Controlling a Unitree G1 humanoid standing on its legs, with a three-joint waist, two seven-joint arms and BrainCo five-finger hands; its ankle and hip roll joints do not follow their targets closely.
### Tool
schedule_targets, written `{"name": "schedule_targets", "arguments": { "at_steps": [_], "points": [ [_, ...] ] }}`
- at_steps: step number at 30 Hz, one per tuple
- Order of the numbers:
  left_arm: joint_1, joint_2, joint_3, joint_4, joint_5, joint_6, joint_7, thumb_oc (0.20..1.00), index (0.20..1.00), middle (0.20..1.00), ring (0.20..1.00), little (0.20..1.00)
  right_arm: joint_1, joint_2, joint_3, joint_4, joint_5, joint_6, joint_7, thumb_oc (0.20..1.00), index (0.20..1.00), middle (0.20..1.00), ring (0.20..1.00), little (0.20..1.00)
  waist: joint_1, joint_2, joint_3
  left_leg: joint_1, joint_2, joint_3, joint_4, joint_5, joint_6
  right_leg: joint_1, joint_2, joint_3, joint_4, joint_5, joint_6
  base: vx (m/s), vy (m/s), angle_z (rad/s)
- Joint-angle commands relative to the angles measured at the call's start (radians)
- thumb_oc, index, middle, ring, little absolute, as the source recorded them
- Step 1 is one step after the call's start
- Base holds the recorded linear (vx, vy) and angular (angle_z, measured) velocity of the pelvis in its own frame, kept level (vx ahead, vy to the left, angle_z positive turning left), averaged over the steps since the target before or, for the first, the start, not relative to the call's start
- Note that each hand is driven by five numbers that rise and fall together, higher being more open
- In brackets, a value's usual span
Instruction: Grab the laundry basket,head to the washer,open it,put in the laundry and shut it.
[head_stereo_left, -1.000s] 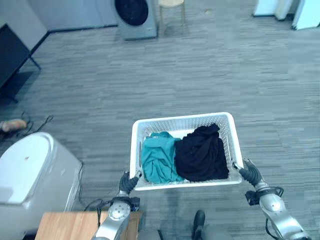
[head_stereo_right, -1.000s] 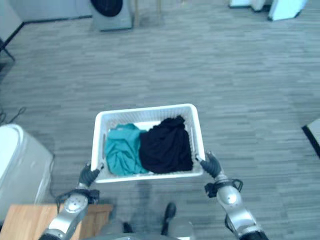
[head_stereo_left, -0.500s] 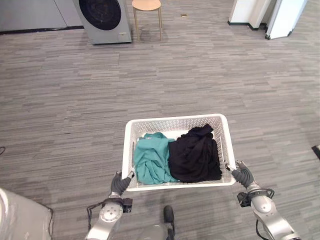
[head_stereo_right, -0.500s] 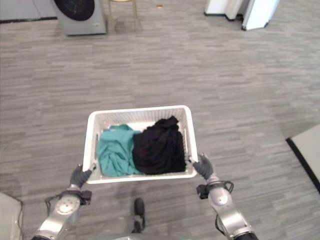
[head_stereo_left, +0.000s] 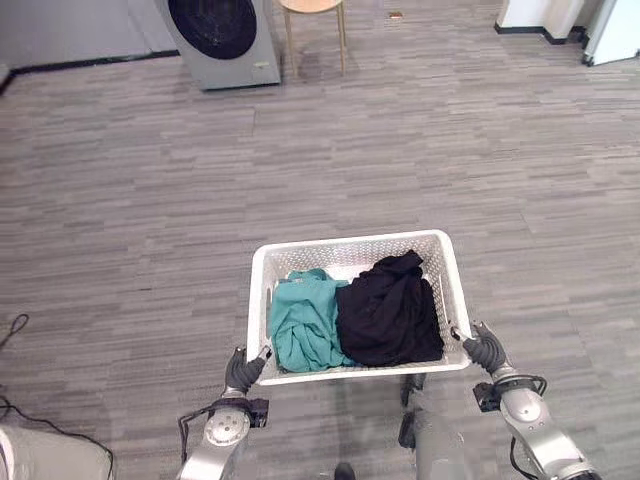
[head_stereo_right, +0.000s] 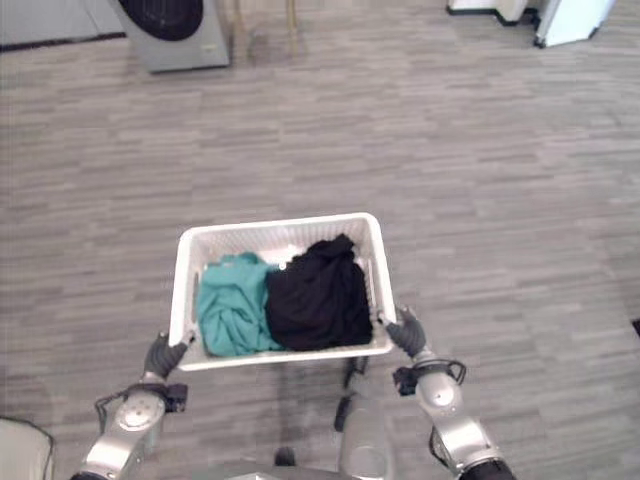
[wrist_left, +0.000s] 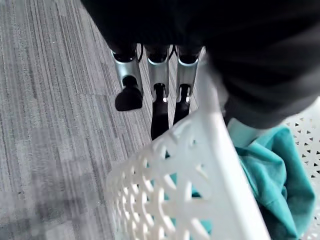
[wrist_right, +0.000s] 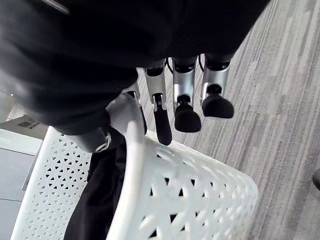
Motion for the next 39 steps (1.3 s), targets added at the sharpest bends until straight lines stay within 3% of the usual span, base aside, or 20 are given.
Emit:
{"name": "schedule_targets", "arguments": {
  "at_steps": [1,2,3,4,7,10,11,12,16,20,23,24,25,26,29,30,33,35,37,39],
  "points": [
    [-0.029,0.006,0.005,-0.153,-0.066,-0.128,-0.071,0.2,0.2,0.2,0.2,0.2,-0.028,0.015,-0.053,-0.126,0.083,-0.112,0.034,0.2,0.2,0.2,0.2,0.2,-0.003,-0.012,-0.063,-0.086,0.084,0.02,0.216,-0.002,-0.085,0.09,0.008,0.02,0.022,-0.07,0.056,0.54,-0.327,0.83],
    [-0.028,0.002,0.003,-0.157,-0.073,-0.125,-0.073,0.2,0.2,0.2,0.2,0.2,-0.027,0.012,-0.056,-0.126,0.096,-0.117,0.033,0.2,0.2,0.2,0.2,0.2,-0.003,-0.009,-0.062,-0.115,0.102,0.02,0.298,0.041,-0.1,0.11,0.015,0.015,0.018,-0.078,0.041,0.2,-0.144,0.61],
    [-0.028,0.003,0.003,-0.157,-0.073,-0.125,-0.073,0.2,0.2,0.2,0.2,0.2,-0.027,0.013,-0.056,-0.126,0.096,-0.117,0.033,0.2,0.2,0.2,0.2,0.2,-0.005,-0.012,-0.065,-0.121,0.098,0.017,0.298,0.045,-0.099,0.107,0.011,0.013,0.015,-0.075,0.041,0.4,-0.349,0.26],
    [-0.031,0.002,-0.001,-0.178,-0.101,-0.119,-0.076,0.2,0.2,0.2,0.2,0.2,-0.02,-0.002,-0.072,-0.128,0.161,-0.124,0.027,0.2,0.2,0.2,0.2,0.2,0.006,-0.028,-0.047,-0.253,0.14,0.047,0.545,0.15,-0.103,0.187,0.037,0.008,-0.018,-0.131,-0.015,0.4,-0.331,-0.06],
    [-0.038,0.003,-0.005,-0.174,-0.107,-0.114,-0.088,0.2,0.2,0.2,0.2,0.2,-0.024,-0.012,-0.078,-0.126,0.163,-0.111,0.023,0.2,0.2,0.2,0.2,0.2,0.02,-0.036,-0.033,-0.327,0.157,0.083,0.567,0.097,-0.08,0.237,0.05,0.004,-0.045,-0.159,-0.025,0.31,-0.191,-0.05],
    [-0.029,0.004,-0.005,-0.171,-0.096,-0.107,-0.093,0.2,0.2,0.2,0.2,0.2,-0.02,-0.019,-0.087,-0.125,0.171,-0.111,0.018,0.2,0.2,0.2,0.2,0.2,0.044,-0.052,-0.031,-0.424,0.122,0.123,0.423,0.047,-0.049,0.294,0.057,-0.001,-0.076,-0.188,-0.014,0.4,-0.048,-0.02],
    [-0.016,0.008,0.002,-0.175,-0.089,-0.101,-0.09,0.2,0.2,0.2,0.2,0.2,-0.019,-0.017,-0.083,-0.116,0.175,-0.112,0.018,0.2,0.2,0.2,0.2,0.2,0.066,-0.034,-0.034,-0.472,0.111,0.124,0.231,0.149,-0.064,0.339,0.092,0.004,-0.086,-0.217,-0.005,0.43,0.028,0.06],
    [-0.009,0.007,0.005,-0.176,-0.086,-0.098,-0.091,0.2,0.2,0.2,0.2,0.2,-0.018,-0.015,-0.081,-0.111,0.171,-0.111,0.016,0.2,0.2,0.2,0.2,0.2,0.076,-0.028,-0.033,-0.48,0.106,0.115,0.159,0.194,-0.072,0.355,0.105,0.008,-0.085,-0.227,-0.004,0.43,0.026,-0.02],
    [0.015,0.003,0.023,-0.179,-0.086,-0.093,-0.089,0.2,0.2,0.2,0.2,0.2,-0.024,-0.006,-0.069,-0.082,0.157,-0.112,0.008,0.2,0.2,0.2,0.2,0.2,0.112,-0.032,-0.026,-0.542,0.106,0.097,-0.006,0.254,-0.089,0.421,0.13,0.032,-0.079,-0.277,-0.003,0.39,0.046,-0.38],
    [0.033,0.014,0.045,-0.183,-0.081,-0.097,-0.095,0.2,0.2,0.2,0.2,0.2,-0.029,0.015,-0.06,-0.072,0.155,-0.12,0.018,0.2,0.2,0.2,0.2,0.2,0.16,-0.06,-0.054,-0.564,0.109,0.068,0.038,0.306,-0.076,0.509,0.137,0.088,-0.042,-0.332,0.009,0.65,0.166,-0.57],
    [0.025,0.029,0.042,-0.179,-0.08,-0.098,-0.089,0.2,0.2,0.2,0.2,0.2,-0.036,0.033,-0.049,-0.069,0.148,-0.119,0.026,0.2,0.2,0.2,0.2,0.2,0.173,-0.088,-0.064,-0.556,0.095,0.071,0.101,0.272,-0.05,0.495,0.108,0.099,0.041,-0.317,0.037,0.36,0.15,-0.18],
    [0.013,0.047,0.041,-0.175,-0.072,-0.098,-0.084,0.2,0.2,0.2,0.2,0.2,-0.046,0.044,-0.041,-0.076,0.146,-0.118,0.034,0.2,0.2,0.2,0.2,0.2,0.172,-0.108,-0.065,-0.535,0.08,0.086,0.13,0.228,-0.02,0.437,0.078,0.108,0.212,-0.231,0.074,0.42,0.213,-0.21],
    [0.013,0.047,0.041,-0.175,-0.072,-0.098,-0.084,0.2,0.2,0.2,0.2,0.2,-0.046,0.044,-0.041,-0.076,0.146,-0.118,0.034,0.2,0.2,0.2,0.2,0.2,0.173,-0.106,-0.067,-0.539,0.084,0.086,0.13,0.23,-0.02,0.433,0.08,0.109,0.212,-0.229,0.073,0.47,0.279,-0.14],
    [0.005,0.057,0.041,-0.165,-0.069,-0.101,-0.077,0.2,0.2,0.2,0.2,0.2,-0.046,0.052,-0.033,-0.088,0.136,-0.122,0.041,0.2,0.2,0.2,0.2,0.2,0.151,-0.108,-0.064,-0.47,0.068,0.094,0.116,0.192,0.005,0.34,0.063,0.111,0.376,-0.127,0.096,0.21,0.134,0.11],
    [0.001,0.06,0.043,-0.164,-0.064,-0.103,-0.068,0.2,0.2,0.2,0.2,0.2,-0.045,0.056,-0.03,-0.095,0.123,-0.116,0.048,0.2,0.2,0.2,0.2,0.2,0.122,-0.085,-0.058,-0.386,0.059,0.081,0.07,0.167,0.02,0.241,0.081,0.108,0.427,-0.126,0.082,0.42,0.204,0.02],
    [0.006,0.057,0.047,-0.166,-0.068,-0.103,-0.065,0.2,0.2,0.2,0.2,0.2,-0.046,0.052,-0.029,-0.092,0.125,-0.114,0.05,0.2,0.2,0.2,0.2,0.2,0.102,-0.064,-0.051,-0.338,0.053,0.074,0.049,0.15,0.02,0.175,0.088,0.085,0.372,-0.153,0.068,0.37,0.114,0.37],
    [0.015,0.051,0.057,-0.171,-0.073,-0.101,-0.07,0.2,0.2,0.2,0.2,0.2,-0.049,0.051,-0.028,-0.088,0.13,-0.106,0.053,0.2,0.2,0.2,0.2,0.2,0.084,-0.05,-0.041,-0.286,0.045,0.07,0.038,0.125,0.016,0.142,0.081,0.043,0.266,-0.187,0.051,0.36,0.054,0.1],
    [0.022,0.044,0.064,-0.163,-0.072,-0.1,-0.074,0.2,0.2,0.2,0.2,0.2,-0.049,0.052,-0.03,-0.08,0.132,-0.101,0.052,0.2,0.2,0.2,0.2,0.2,0.069,-0.048,-0.034,-0.233,0.031,0.064,0.026,0.095,0.009,0.106,0.079,0.022,0.106,-0.166,0.051,0.39,-0.014,0.21],
    [0.019,0.03,0.081,-0.145,-0.065,-0.105,-0.073,0.2,0.2,0.2,0.2,0.2,-0.04,0.061,-0.043,-0.076,0.133,-0.101,0.051,0.2,0.2,0.2,0.2,0.2,0.044,-0.048,-0.026,-0.166,0.023,0.042,0.038,0.042,-0.009,0.033,0.05,0.02,-0.063,-0.104,0.08,0.6,-0.066,0.22],
    [0.021,0.021,0.087,-0.142,-0.055,-0.111,-0.078,0.2,0.2,0.2,0.2,0.2,-0.029,0.061,-0.048,-0.082,0.123,-0.101,0.056,0.2,0.2,0.2,0.2,0.2,0.032,-0.041,-0.024,-0.123,0.024,0.031,0.042,0.007,-0.014,0.01,0.039,0.02,-0.096,-0.085,0.09,0.6,-0.075,0.57]
  ]
}}
